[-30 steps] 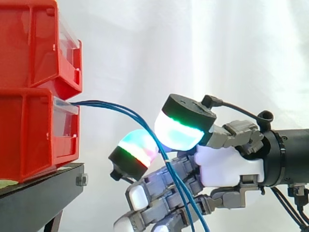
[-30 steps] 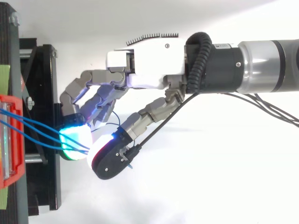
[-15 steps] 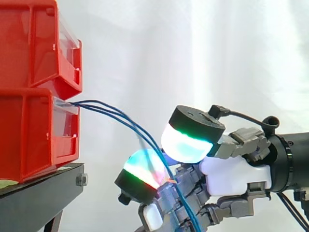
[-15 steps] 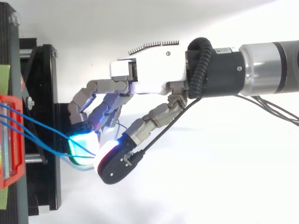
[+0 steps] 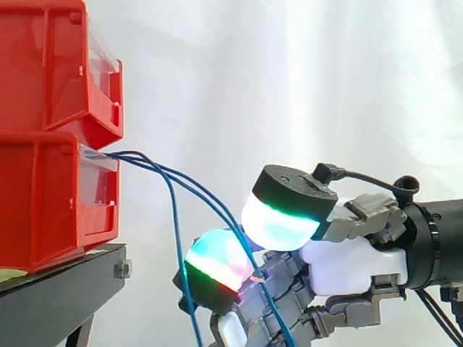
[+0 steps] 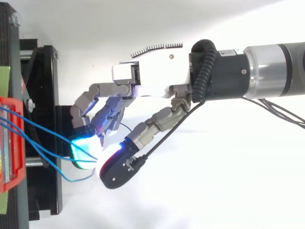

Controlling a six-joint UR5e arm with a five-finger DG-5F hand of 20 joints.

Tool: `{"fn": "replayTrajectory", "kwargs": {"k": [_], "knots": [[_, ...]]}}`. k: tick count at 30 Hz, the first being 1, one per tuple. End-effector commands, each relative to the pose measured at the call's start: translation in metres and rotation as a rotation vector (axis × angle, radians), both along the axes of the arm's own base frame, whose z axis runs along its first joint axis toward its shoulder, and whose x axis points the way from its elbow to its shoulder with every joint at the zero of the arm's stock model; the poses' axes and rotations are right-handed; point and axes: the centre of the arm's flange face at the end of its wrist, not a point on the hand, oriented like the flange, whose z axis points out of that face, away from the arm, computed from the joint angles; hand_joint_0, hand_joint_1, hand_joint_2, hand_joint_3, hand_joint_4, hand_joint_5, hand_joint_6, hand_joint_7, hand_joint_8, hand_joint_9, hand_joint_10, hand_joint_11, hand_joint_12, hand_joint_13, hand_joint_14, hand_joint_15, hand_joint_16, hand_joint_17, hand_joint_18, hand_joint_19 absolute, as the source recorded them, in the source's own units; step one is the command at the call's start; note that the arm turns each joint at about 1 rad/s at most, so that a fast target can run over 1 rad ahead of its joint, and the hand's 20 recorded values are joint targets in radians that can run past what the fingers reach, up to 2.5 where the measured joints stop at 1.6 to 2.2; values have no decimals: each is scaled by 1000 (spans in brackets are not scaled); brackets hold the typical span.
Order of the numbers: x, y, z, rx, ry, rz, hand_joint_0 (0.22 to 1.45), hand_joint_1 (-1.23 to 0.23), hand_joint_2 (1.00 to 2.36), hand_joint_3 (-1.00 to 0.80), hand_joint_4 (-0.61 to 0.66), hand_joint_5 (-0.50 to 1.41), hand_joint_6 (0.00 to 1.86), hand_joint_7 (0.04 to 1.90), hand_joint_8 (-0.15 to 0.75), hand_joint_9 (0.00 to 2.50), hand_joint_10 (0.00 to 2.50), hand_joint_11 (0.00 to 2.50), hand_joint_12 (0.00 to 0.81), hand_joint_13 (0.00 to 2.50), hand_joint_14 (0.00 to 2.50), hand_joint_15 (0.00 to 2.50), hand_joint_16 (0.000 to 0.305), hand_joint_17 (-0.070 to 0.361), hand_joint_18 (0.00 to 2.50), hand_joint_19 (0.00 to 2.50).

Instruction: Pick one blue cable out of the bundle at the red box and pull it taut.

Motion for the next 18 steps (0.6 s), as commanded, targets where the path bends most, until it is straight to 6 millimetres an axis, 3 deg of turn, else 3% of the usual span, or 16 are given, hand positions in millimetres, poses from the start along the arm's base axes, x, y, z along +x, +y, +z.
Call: {"fn": "replayTrajectory", "kwargs": {"k": [1,4,9,18], "knots": [[0,0,-1,-1,1,0,618,-768,1011,-359,96,-185,823,1038,338,831,16,691,403,700,9,292,53,120,766,439],[0,0,-1,-1,1,-3,619,-784,1017,-243,83,-190,844,1092,339,835,14,701,406,708,9,292,53,119,772,437],[0,0,0,0,1,0,627,-801,1020,-195,72,-193,858,1086,338,834,18,698,407,710,9,292,53,119,774,424],[0,0,0,8,2,0,701,-892,1016,-296,55,-203,875,1009,328,811,16,703,398,706,9,279,52,116,771,402]]}}
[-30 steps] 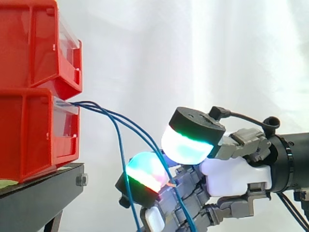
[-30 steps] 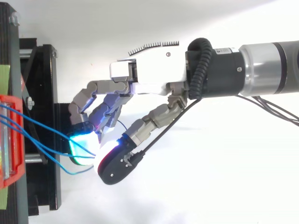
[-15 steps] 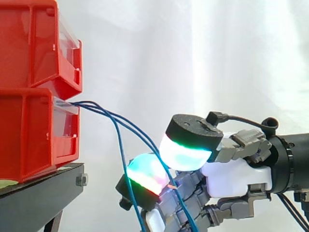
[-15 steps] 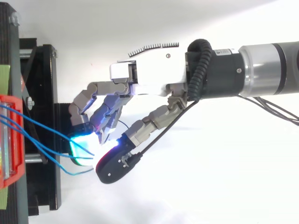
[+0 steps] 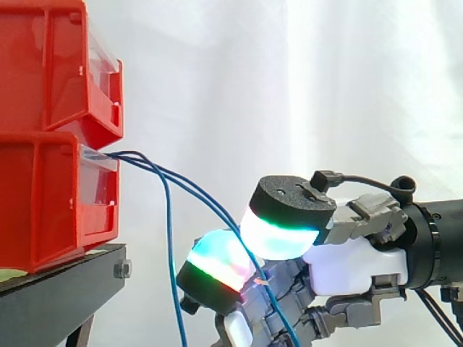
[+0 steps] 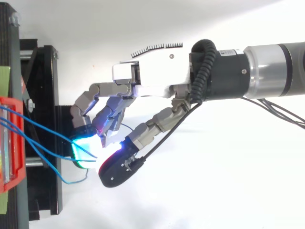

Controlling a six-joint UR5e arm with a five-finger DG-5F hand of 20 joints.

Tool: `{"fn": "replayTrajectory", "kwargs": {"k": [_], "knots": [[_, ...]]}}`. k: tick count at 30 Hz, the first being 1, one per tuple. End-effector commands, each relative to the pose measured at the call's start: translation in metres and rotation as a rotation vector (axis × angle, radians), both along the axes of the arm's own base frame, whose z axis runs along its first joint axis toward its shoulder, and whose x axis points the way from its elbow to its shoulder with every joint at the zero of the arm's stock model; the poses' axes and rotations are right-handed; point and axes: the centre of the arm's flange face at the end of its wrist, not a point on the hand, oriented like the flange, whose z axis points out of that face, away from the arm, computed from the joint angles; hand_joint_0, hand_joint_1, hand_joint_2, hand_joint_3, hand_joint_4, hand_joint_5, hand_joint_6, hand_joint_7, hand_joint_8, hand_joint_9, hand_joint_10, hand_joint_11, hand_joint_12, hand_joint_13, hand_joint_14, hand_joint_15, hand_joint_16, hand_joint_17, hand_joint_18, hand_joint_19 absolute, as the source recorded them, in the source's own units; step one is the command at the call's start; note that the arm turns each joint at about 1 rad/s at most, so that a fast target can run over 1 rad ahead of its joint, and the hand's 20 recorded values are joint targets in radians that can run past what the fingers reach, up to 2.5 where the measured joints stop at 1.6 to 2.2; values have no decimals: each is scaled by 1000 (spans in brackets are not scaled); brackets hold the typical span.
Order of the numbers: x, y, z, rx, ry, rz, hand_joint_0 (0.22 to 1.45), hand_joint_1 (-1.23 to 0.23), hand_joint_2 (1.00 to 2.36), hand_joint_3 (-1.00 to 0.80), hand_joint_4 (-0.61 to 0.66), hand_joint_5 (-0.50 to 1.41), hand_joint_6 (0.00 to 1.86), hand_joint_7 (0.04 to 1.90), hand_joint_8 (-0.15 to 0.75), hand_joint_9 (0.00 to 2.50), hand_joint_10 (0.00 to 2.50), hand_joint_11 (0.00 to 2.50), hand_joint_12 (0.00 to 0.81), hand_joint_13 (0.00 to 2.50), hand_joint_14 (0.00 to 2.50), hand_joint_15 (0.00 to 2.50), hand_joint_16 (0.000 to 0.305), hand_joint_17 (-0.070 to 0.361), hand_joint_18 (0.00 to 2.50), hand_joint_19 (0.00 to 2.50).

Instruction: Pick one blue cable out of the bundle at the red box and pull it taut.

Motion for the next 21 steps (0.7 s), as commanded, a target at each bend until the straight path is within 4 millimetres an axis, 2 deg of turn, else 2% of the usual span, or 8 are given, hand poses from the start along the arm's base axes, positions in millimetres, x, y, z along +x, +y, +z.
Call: {"fn": "replayTrajectory", "kwargs": {"k": [1,5,8,13,15,18,21], "knots": [[0,-1,1,2,-3,-1,709,-890,1014,-326,65,-202,876,979,329,811,13,703,397,703,10,282,51,116,767,395],[0,-1,0,2,-2,-1,735,-911,1004,-445,83,-201,868,973,321,801,16,696,390,696,9,270,51,115,768,376],[0,-1,1,2,-3,-1,747,-928,1004,-455,81,-203,866,1032,321,787,15,699,391,694,10,268,51,115,765,369],[0,-2,1,2,-3,-3,753,-924,1000,-500,115,-208,874,999,318,770,16,699,391,683,9,269,51,114,757,368],[0,-2,1,2,-3,-3,657,-910,1000,-500,126,-209,870,993,318,762,16,695,394,672,9,280,51,115,745,392],[0,-1,0,2,0,-1,583,-870,1000,-500,137,-208,866,994,329,767,13,690,400,671,10,286,53,119,746,417],[0,-2,1,2,-2,-3,670,-831,1002,-473,140,-195,873,1041,335,777,16,686,399,675,11,281,52,117,746,417]]}}
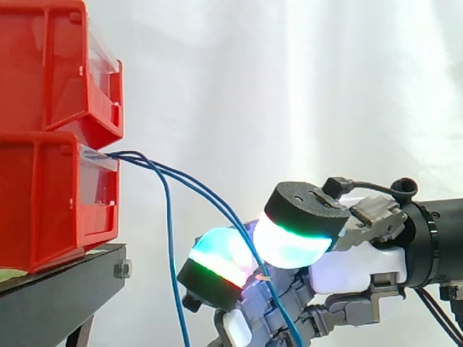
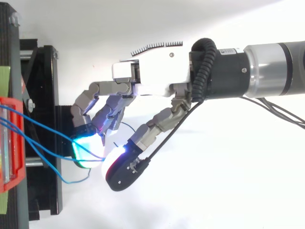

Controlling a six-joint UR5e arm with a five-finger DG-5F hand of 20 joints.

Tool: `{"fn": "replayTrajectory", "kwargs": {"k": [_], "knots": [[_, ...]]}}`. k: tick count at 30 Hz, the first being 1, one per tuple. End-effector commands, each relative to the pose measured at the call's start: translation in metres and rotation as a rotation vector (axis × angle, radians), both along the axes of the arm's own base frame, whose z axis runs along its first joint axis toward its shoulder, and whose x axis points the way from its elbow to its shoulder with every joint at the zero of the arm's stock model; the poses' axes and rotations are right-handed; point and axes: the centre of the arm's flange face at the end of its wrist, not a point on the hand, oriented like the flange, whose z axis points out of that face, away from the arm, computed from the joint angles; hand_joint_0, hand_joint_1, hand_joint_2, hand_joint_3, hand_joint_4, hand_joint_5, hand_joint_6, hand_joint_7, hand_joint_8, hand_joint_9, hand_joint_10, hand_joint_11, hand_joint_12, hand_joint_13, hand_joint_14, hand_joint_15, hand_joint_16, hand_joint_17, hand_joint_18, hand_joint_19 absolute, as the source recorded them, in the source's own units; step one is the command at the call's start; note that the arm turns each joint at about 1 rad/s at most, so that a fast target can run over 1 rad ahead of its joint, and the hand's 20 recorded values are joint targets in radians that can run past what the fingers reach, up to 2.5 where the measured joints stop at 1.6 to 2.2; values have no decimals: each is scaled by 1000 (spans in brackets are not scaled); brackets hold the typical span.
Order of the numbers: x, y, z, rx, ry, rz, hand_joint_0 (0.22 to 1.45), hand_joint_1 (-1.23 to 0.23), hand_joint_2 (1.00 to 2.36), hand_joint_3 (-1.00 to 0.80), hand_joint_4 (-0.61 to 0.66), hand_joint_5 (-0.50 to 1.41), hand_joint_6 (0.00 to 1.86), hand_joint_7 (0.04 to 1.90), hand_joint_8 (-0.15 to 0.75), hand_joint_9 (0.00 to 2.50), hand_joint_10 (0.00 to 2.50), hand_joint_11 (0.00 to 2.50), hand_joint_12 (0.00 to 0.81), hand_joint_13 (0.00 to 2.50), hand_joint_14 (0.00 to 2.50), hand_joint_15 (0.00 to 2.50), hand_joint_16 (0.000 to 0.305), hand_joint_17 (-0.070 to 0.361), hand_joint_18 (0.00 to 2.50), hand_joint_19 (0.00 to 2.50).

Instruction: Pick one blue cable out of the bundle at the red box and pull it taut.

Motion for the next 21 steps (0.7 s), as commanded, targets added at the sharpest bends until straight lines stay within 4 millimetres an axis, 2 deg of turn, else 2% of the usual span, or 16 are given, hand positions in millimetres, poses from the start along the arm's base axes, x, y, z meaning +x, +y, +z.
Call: {"fn": "replayTrajectory", "kwargs": {"k": [1,4,7,11,16,21], "knots": [[0,0,-1,0,2,1,678,-832,1005,-429,120,-195,877,1063,336,782,15,684,400,676,9,282,52,117,749,414],[0,0,0,0,0,1,698,-841,1011,-365,79,-200,886,1104,336,779,15,682,399,678,11,282,52,117,751,403],[0,0,1,0,-1,1,690,-848,1013,-333,95,-203,890,1111,334,775,15,673,399,678,9,278,52,118,751,412],[-1,1,-1,0,6,2,652,-791,1013,-331,132,-201,892,1058,342,789,15,681,402,680,9,288,53,119,749,430],[-2,0,-1,1,14,2,614,-736,1012,-345,155,-187,874,1095,350,808,13,669,403,674,11,295,53,118,729,434],[-2,0,-1,1,20,2,603,-585,1012,-339,181,-185,884,1120,350,808,13,665,400,674,9,296,53,118,714,447]]}}
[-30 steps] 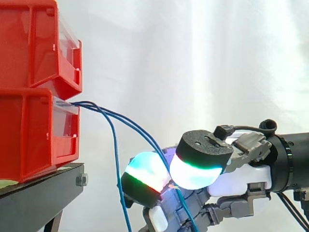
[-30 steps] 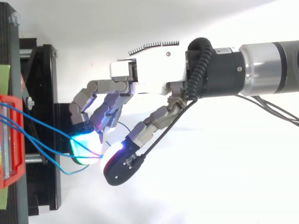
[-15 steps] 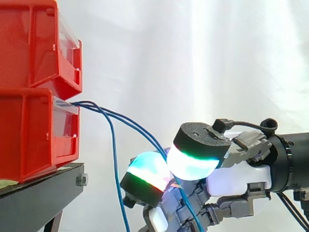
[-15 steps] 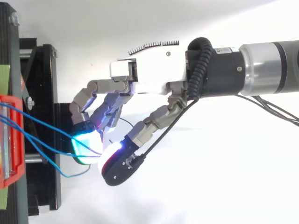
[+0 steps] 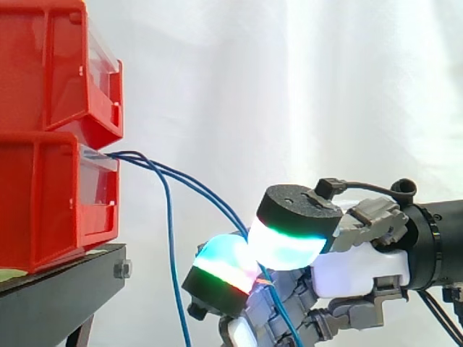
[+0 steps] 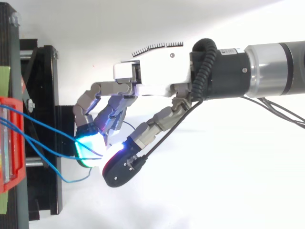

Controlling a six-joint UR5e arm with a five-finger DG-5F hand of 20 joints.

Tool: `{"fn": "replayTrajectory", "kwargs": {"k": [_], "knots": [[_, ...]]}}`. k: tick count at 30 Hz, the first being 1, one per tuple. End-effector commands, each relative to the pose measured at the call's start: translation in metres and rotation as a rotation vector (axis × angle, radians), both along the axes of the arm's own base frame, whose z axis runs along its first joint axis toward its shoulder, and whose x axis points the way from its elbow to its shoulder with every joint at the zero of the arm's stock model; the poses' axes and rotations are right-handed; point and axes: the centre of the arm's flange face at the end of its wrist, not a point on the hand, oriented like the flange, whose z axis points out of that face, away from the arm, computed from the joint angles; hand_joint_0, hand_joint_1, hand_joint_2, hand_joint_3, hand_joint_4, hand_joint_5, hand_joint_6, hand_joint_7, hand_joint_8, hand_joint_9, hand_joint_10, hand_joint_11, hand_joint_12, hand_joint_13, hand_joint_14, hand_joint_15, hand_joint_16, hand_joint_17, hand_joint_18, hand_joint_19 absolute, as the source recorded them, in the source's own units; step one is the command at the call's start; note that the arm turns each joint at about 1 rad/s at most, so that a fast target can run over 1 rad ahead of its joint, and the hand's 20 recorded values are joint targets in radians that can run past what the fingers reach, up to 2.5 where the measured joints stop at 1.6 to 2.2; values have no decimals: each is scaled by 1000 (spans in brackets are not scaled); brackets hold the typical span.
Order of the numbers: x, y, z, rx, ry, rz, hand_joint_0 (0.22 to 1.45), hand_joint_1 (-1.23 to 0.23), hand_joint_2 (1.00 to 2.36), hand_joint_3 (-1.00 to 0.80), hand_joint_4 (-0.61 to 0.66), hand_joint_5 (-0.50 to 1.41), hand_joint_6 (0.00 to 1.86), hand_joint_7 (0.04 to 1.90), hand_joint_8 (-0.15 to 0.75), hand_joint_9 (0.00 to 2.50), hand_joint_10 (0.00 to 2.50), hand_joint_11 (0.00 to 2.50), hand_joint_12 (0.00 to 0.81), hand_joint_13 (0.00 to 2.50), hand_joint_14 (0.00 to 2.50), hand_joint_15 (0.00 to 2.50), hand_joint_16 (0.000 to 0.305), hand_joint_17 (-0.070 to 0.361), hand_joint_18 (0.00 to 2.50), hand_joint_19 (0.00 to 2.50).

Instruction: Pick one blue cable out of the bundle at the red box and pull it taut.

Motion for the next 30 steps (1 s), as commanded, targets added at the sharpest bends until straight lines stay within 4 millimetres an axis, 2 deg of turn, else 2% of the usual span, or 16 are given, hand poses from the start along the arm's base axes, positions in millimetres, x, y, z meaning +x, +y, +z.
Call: {"fn": "replayTrajectory", "kwargs": {"k": [1,5,11,15,22,28,30], "knots": [[-1,0,-1,0,6,0,602,-578,1012,-334,180,-185,884,1125,353,809,13,654,398,674,10,300,52,118,713,444],[3,-1,7,2,-13,-3,603,-585,1015,-282,179,-188,890,1100,359,806,13,666,403,674,9,299,52,118,715,449],[2,-2,8,2,6,0,612,-714,1018,-183,174,-198,898,1072,356,799,15,688,406,680,9,293,53,119,740,436],[0,-3,7,2,21,4,651,-778,1017,-254,139,-204,898,1027,341,782,13,686,402,680,11,290,52,118,743,415],[0,-3,6,2,24,6,695,-800,1012,-360,100,-212,902,997,331,747,15,680,393,659,10,267,52,117,740,379],[0,-2,5,2,26,9,740,-822,1001,-500,85,-218,900,949,324,725,15,674,392,648,10,261,52,117,735,354],[0,-2,6,2,24,9,741,-852,1000,-500,126,-221,884,968,322,712,15,662,394,641,10,265,52,117,723,355]]}}
